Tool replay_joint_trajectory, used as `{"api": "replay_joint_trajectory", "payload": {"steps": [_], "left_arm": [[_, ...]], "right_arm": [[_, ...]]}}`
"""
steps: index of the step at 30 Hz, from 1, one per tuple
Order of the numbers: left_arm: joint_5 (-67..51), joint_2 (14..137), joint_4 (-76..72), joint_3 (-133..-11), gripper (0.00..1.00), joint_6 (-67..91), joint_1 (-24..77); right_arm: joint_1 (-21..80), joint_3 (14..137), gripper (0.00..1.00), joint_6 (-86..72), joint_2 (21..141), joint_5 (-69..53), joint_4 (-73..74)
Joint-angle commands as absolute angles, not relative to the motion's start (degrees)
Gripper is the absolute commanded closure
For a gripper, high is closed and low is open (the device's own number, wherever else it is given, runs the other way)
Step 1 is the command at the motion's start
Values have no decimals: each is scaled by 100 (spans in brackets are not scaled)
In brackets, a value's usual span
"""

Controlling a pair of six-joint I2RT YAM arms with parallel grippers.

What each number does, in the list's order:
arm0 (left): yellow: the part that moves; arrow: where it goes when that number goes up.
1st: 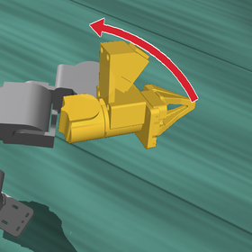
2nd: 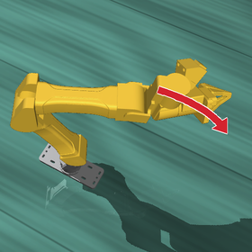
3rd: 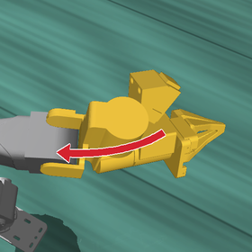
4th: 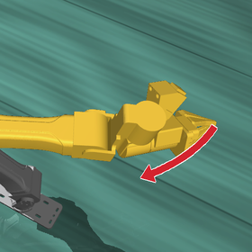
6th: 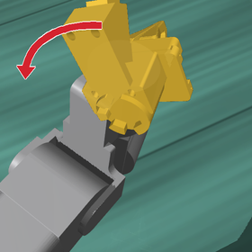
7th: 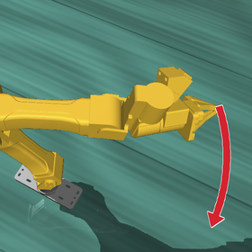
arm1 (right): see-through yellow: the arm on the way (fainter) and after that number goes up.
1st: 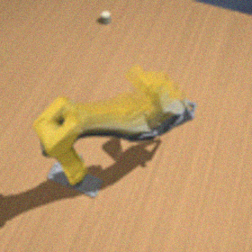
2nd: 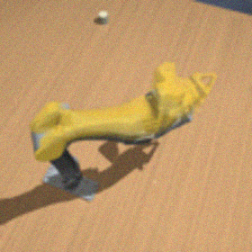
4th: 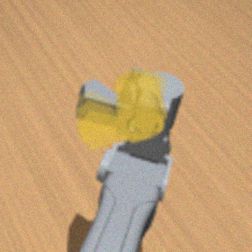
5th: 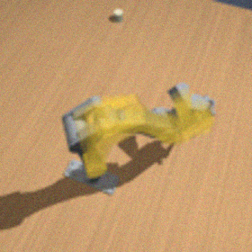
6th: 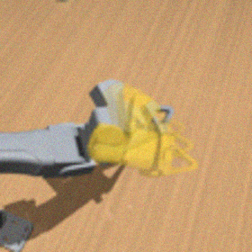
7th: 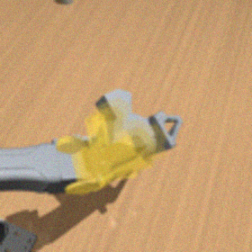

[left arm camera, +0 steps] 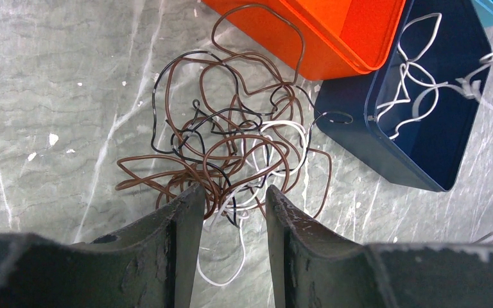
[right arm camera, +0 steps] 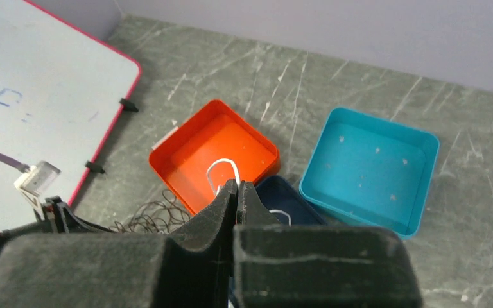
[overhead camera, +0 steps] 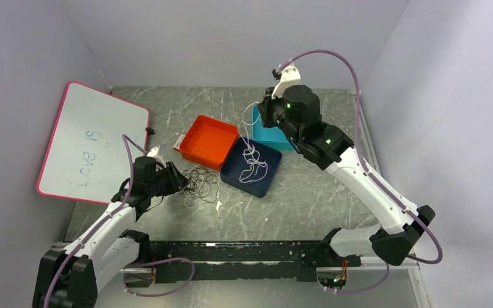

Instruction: Untangle the cables

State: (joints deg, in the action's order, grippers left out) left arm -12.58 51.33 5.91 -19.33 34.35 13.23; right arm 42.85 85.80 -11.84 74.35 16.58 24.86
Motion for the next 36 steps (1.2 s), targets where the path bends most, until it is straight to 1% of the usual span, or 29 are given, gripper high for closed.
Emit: {"api": "replay_joint_trajectory", "payload": {"steps": [1,6,13,17,25,36], "left_arm": [[-1193,5161,516,-2052,55,3495,1327],[-1243,5216,440,-2023,55,3500,1327],[-1198,5120,516,-1996,55,3485,1327],[-1195,5098,530,-1964,55,3489,1327],[-1222,5158,475,-1966,54,3483,1329],[-1195,5192,460,-1958,54,3507,1331]], "right_arm": [[4174,8311,100,-1326,7322,1547,2526],[3981,7949,100,-1385,7359,1369,2306],[3587,7491,100,-1547,7633,662,2055],[3502,7173,100,-1594,7843,487,1970],[3448,6649,100,-1549,8260,607,1998],[3443,6682,100,-1267,9130,1016,2506]]}}
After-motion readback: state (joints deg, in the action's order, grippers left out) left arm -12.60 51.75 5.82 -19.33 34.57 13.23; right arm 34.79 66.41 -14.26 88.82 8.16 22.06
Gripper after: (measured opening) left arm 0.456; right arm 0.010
